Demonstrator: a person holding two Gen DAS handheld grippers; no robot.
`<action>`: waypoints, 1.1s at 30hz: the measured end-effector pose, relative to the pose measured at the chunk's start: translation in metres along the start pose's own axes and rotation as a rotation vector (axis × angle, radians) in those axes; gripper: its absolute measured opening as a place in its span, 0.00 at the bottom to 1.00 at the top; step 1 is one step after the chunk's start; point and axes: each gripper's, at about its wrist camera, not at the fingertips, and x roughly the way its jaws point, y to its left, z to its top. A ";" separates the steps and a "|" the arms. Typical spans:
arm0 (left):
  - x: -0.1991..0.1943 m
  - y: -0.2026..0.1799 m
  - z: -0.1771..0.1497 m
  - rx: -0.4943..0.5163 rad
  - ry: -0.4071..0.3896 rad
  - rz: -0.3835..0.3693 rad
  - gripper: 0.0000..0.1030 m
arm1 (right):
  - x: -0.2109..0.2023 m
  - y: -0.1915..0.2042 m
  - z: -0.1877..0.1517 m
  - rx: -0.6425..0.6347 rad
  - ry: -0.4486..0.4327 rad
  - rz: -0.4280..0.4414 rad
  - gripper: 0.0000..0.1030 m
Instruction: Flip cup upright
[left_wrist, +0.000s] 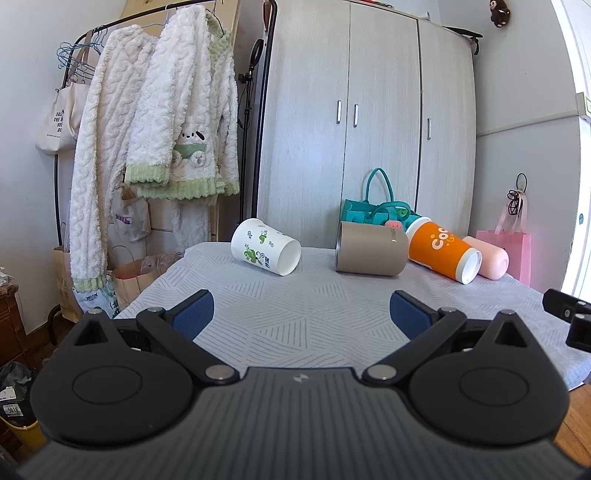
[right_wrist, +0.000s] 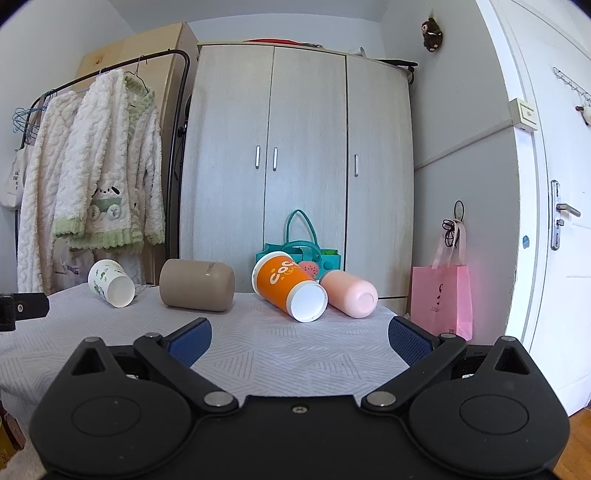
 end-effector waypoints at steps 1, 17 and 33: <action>0.000 0.000 0.000 0.000 0.001 0.000 1.00 | 0.000 0.000 0.000 0.000 -0.001 -0.001 1.00; -0.001 0.001 0.000 0.000 0.003 -0.001 1.00 | -0.002 0.000 -0.001 0.001 -0.005 -0.006 1.00; -0.001 0.001 0.000 0.000 0.004 -0.001 1.00 | -0.001 0.001 -0.001 -0.007 -0.004 -0.005 1.00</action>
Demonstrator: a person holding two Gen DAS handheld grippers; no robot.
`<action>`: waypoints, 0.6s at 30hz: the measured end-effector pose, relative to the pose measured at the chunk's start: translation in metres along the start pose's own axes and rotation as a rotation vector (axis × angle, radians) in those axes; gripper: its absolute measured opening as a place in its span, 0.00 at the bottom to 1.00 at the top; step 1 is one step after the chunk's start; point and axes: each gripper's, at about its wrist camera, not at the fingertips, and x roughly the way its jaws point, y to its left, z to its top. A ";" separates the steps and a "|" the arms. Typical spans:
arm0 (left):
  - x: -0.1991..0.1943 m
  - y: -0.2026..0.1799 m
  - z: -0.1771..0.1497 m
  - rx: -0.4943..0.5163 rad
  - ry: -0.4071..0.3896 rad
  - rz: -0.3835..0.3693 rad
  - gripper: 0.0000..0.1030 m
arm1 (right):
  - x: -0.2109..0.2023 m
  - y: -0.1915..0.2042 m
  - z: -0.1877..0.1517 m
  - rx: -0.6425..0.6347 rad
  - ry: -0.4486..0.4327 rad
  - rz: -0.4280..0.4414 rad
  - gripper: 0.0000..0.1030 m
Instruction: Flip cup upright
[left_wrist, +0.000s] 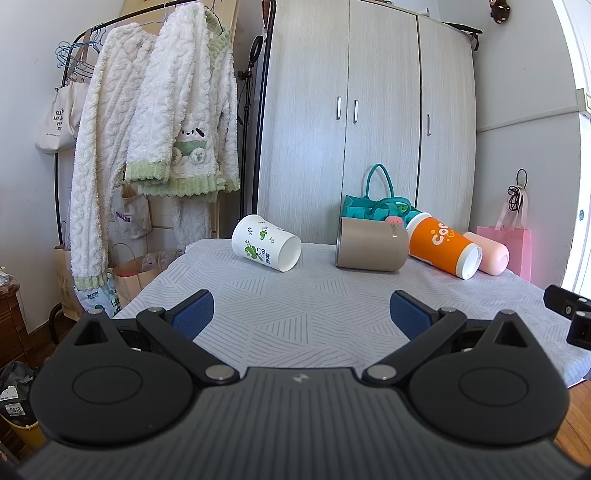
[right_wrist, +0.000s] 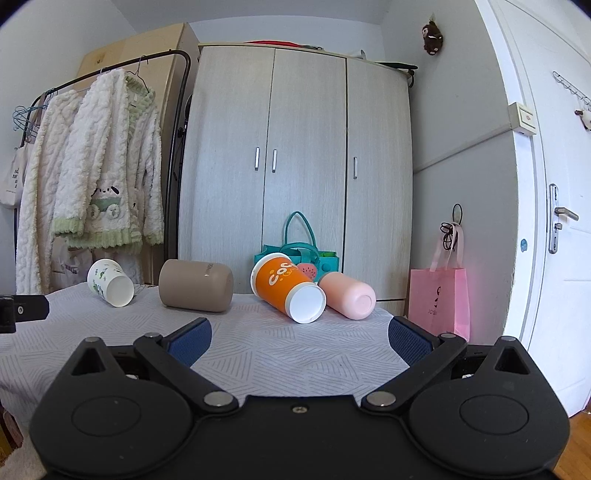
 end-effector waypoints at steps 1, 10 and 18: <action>0.000 0.000 0.000 0.001 0.001 0.000 1.00 | 0.000 0.000 0.000 -0.001 0.000 0.000 1.00; 0.006 0.005 0.004 -0.043 0.093 -0.048 1.00 | 0.000 0.002 0.007 -0.014 0.018 0.041 1.00; 0.011 -0.004 0.040 0.057 0.179 -0.023 1.00 | 0.000 0.002 0.034 -0.062 0.018 0.098 1.00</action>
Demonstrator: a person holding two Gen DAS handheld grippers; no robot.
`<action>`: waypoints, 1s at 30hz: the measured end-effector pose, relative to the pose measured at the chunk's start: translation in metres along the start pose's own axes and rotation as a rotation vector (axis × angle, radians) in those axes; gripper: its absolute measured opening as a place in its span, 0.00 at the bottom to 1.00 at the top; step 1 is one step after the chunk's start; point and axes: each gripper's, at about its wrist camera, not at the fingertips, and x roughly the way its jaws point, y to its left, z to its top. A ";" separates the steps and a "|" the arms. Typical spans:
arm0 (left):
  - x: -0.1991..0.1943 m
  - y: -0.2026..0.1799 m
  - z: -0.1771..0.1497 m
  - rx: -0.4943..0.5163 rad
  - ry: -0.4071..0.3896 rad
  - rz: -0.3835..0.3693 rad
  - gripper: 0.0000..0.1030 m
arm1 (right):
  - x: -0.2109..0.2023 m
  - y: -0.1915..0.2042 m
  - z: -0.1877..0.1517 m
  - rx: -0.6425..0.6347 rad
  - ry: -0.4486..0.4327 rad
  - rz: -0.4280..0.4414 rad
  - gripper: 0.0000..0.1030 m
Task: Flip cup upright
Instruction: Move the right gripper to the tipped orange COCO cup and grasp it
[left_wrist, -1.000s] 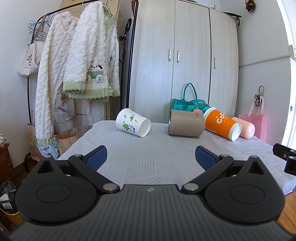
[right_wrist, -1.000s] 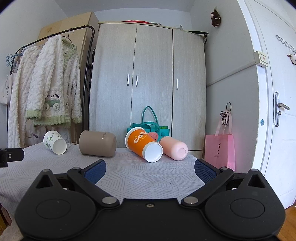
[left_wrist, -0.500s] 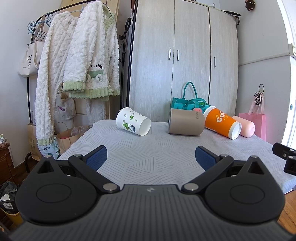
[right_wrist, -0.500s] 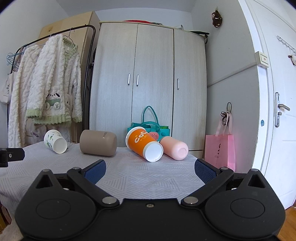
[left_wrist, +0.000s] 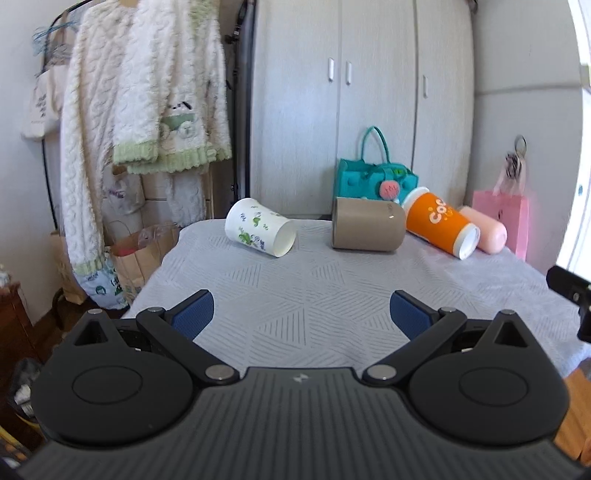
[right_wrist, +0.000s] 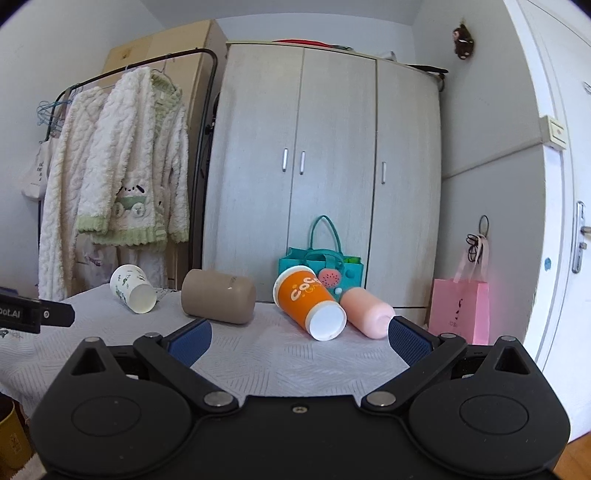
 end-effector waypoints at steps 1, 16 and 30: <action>0.002 -0.002 0.006 0.027 0.012 -0.013 1.00 | 0.000 -0.002 0.004 -0.009 0.005 0.012 1.00; 0.060 -0.044 0.081 0.234 0.217 0.014 1.00 | 0.049 -0.051 0.064 -0.072 0.265 0.341 1.00; 0.131 -0.074 0.123 0.190 0.227 -0.158 1.00 | 0.155 -0.069 0.080 -0.137 0.376 0.417 1.00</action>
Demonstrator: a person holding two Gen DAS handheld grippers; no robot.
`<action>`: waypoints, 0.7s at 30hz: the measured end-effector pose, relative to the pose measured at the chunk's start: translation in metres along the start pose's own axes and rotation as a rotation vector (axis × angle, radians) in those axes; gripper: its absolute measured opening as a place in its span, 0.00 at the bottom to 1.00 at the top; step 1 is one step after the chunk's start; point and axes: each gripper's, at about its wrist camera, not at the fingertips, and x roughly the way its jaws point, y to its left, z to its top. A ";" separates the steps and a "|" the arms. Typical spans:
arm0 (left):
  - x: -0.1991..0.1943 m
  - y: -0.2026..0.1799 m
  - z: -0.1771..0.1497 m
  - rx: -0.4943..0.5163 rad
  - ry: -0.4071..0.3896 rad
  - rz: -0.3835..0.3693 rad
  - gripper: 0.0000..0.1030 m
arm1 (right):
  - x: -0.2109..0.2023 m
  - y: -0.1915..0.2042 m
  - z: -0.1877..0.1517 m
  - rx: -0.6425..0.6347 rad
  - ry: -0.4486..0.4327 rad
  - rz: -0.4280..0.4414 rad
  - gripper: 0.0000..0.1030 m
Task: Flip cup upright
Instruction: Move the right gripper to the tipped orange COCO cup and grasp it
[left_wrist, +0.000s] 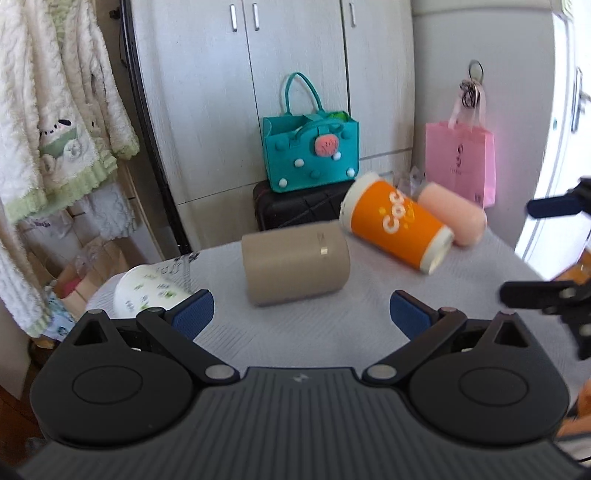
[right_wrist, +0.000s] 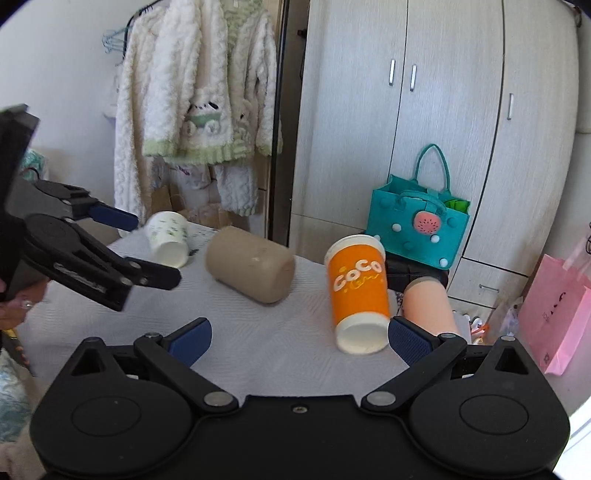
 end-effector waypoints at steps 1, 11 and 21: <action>0.004 0.002 0.002 -0.015 -0.010 -0.015 1.00 | 0.009 -0.005 0.003 -0.009 0.009 0.004 1.00; 0.032 0.027 0.001 -0.177 -0.058 -0.092 1.00 | 0.099 -0.045 0.041 -0.024 0.179 0.051 0.91; 0.047 0.042 -0.005 -0.202 -0.053 -0.070 1.00 | 0.146 -0.059 0.046 -0.020 0.311 0.049 0.89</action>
